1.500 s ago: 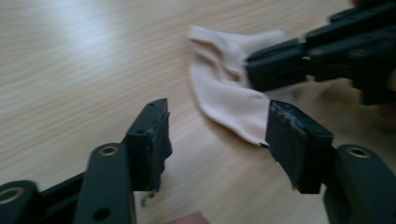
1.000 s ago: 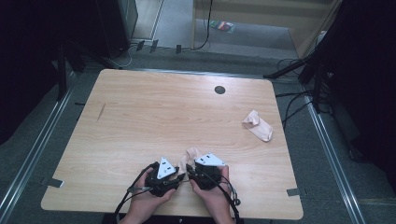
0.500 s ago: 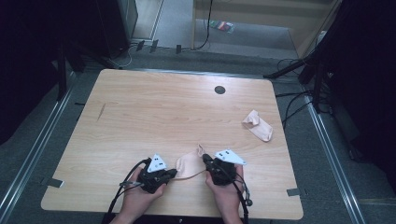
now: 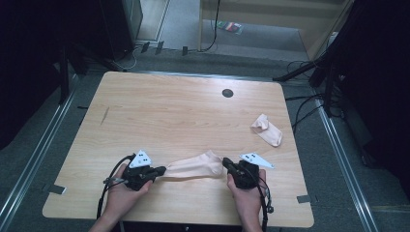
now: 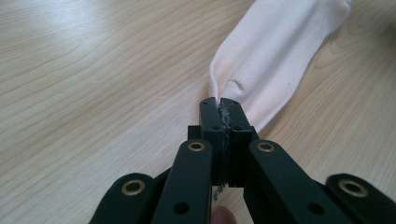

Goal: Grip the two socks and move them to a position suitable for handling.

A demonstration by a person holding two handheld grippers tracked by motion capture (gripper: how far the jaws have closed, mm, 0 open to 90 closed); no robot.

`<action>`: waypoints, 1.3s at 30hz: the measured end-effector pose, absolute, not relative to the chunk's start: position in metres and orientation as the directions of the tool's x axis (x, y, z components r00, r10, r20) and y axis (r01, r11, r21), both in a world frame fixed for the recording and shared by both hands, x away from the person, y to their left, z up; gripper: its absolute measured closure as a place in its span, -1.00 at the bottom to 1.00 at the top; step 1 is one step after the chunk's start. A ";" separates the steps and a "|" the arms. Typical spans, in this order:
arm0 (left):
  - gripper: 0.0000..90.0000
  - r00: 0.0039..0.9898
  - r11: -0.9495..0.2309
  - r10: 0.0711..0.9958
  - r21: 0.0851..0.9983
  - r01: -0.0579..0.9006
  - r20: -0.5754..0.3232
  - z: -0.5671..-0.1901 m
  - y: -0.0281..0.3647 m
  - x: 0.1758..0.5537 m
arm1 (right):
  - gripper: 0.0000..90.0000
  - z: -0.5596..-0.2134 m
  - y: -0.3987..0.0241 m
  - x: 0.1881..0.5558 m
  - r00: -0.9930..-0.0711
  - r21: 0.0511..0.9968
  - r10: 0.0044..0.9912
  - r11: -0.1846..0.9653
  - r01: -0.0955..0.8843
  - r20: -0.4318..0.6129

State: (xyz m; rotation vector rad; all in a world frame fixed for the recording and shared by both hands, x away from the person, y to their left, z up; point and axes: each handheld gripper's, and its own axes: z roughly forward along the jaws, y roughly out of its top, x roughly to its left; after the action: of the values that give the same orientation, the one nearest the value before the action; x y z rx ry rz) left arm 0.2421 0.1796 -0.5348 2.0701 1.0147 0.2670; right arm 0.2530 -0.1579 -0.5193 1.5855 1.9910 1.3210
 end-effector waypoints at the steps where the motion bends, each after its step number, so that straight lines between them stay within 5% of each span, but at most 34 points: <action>1: 1.00 0.659 -0.377 0.740 0.729 0.571 -0.134 -0.535 0.183 0.244 | 1.00 -0.521 -0.157 0.253 -0.366 0.773 0.876 -0.013 0.635 0.315; 6: 0.99 0.669 -0.372 0.724 0.723 0.582 -0.166 -0.538 0.189 0.247 | 1.00 -0.526 -0.158 0.254 -0.348 0.743 0.871 -0.029 0.668 0.347; 8: 0.87 0.657 -0.363 0.743 0.747 0.556 -0.128 -0.540 0.191 0.245 | 0.91 -0.528 -0.159 0.253 -0.320 0.749 0.892 -0.031 0.662 0.320; 10: 0.62 0.647 -0.300 0.742 0.776 0.555 -0.176 -0.539 0.196 0.246 | 0.80 -0.528 -0.162 0.254 -0.327 0.757 0.883 -0.047 0.652 0.337; 13: 0.49 0.622 -0.212 0.752 0.814 0.541 -0.218 -0.534 0.202 0.245 | 0.73 -0.526 -0.155 0.252 -0.382 0.774 0.869 -0.003 0.633 0.316; 19: 0.61 0.655 -0.277 0.729 0.789 0.548 -0.199 -0.541 0.185 0.243 | 0.36 -0.536 -0.128 0.252 -0.450 0.771 0.868 0.136 0.622 0.210; 31: 0.81 0.657 -0.336 0.732 0.742 0.580 -0.182 -0.551 0.182 0.246 | 0.98 -0.549 -0.113 0.248 -0.473 0.739 0.866 0.212 0.640 0.161; 36: 0.51 0.661 -0.293 0.721 0.772 0.564 -0.209 -0.549 0.186 0.244 | 0.79 -0.545 -0.115 0.246 -0.474 0.746 0.865 0.204 0.634 0.166; 39: 0.25 0.648 -0.130 0.697 0.835 0.535 -0.307 -0.538 0.202 0.244 | 0.74 -0.533 -0.131 0.252 -0.451 0.784 0.874 0.148 0.603 0.181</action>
State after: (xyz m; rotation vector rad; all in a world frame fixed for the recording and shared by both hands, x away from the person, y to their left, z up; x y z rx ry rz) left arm 0.2440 0.2019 -0.5377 1.7964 0.9897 0.1880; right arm 0.2521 -0.1306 -0.5333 1.4233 2.1143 1.2023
